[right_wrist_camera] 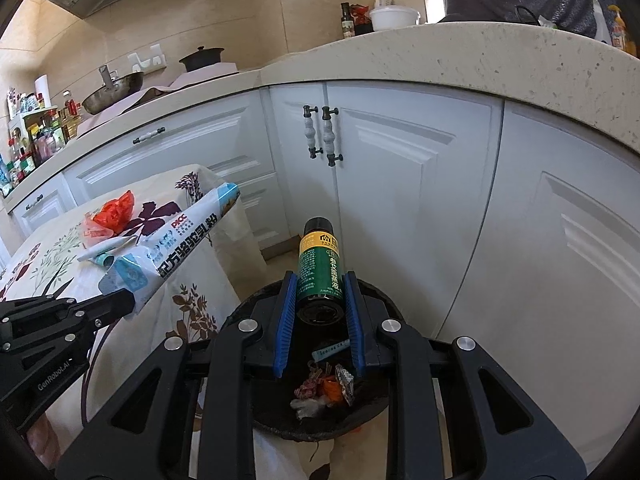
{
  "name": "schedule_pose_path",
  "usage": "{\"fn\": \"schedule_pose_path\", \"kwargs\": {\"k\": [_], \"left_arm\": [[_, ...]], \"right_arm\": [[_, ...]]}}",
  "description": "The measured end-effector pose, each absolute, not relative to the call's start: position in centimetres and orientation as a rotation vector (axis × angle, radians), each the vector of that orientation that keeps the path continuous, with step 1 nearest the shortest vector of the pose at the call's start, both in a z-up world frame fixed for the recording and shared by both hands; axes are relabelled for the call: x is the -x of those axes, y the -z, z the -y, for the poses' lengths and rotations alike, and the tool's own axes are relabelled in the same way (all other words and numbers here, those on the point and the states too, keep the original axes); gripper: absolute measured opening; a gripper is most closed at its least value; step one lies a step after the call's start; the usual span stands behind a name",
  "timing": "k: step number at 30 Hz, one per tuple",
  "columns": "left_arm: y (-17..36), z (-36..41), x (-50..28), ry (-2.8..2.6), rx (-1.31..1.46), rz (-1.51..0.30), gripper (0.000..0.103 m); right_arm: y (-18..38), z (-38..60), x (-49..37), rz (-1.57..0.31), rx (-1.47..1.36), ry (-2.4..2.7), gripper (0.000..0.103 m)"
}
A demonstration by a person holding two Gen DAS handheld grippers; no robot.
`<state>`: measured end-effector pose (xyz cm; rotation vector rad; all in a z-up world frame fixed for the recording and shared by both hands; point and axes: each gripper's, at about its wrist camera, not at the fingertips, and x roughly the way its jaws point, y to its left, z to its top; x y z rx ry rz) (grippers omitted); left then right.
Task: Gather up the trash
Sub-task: 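Carry the packet and green can over the wastebasket and release both, then move both open tools back toward the clear bag on the table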
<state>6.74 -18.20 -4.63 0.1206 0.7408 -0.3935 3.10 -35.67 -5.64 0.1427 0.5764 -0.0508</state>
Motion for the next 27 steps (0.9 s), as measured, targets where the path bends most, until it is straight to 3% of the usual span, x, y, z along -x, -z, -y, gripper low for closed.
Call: {"fn": "schedule_pose_path", "kwargs": {"k": [8,9,10,11,13,17,27], "left_arm": [[4.5,18.9,-7.9,0.395,-0.105,-0.726,0.004],[4.6,19.0,-8.1,0.398,-0.102,-0.728,0.007],[4.7,19.1,-8.3,0.396,-0.101,-0.730,0.020],[4.7,19.1,-8.4,0.391,-0.101,-0.729,0.039],[4.5,18.7,-8.3,0.381,-0.085,-0.720,0.051],[4.1,17.7,-8.2,0.361,-0.079,-0.712,0.057],[3.1,12.5,-9.1,0.230,-0.021,-0.705,0.059]], "right_arm": [[5.7,36.0,-4.0,-0.545,-0.142,0.075,0.024],[5.8,36.2,-4.2,-0.534,-0.146,0.079,0.028],[5.9,36.3,-4.4,-0.534,-0.148,0.086,0.033],[6.0,36.3,-4.5,-0.532,-0.148,0.097,0.046],[6.1,36.4,-4.6,-0.533,-0.156,0.100,0.050],[6.2,35.9,-4.8,-0.547,-0.160,0.085,0.050],[5.5,32.2,-5.5,-0.563,-0.136,0.006,0.051]]}}
